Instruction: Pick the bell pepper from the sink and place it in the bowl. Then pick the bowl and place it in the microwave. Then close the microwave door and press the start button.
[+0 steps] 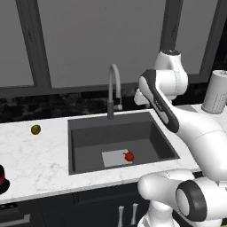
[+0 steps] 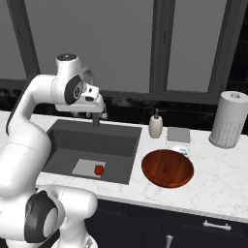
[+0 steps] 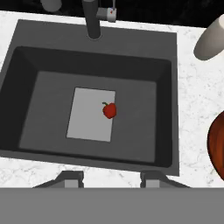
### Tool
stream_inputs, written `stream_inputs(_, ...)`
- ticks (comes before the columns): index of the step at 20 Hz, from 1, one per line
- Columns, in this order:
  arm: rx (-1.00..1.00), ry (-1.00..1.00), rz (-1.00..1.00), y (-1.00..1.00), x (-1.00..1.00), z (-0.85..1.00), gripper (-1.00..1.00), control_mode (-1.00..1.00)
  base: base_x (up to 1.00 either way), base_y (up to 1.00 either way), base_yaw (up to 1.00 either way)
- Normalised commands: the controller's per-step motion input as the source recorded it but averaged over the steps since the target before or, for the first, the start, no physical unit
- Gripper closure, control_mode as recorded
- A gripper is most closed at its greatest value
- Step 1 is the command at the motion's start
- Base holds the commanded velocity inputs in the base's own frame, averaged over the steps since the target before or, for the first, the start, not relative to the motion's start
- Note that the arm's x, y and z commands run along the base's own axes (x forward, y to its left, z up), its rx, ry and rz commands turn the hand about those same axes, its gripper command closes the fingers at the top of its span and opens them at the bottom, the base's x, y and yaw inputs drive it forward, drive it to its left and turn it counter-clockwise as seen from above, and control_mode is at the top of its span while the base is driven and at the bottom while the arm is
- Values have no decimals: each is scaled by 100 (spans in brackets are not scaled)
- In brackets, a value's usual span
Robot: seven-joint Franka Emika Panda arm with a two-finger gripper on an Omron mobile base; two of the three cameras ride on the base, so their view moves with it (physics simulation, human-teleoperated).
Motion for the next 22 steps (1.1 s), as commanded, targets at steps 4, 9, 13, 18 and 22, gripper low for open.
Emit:
stream_inputs(4,0,-2,0,0,-30,-4,-100,-100,0,0,0)
stream_inputs(9,0,0,0,0,-57,-7,-100,-100,0,0,0)
stream_inputs(13,0,0,0,0,-85,-12,-100,-100,0,0,0)
stream_inputs(18,0,4,0,-5,-76,-29,-100,-100,0,0,0)
stream_inputs(22,0,18,0,-9,-21,-68,-100,-100,0,0,0)
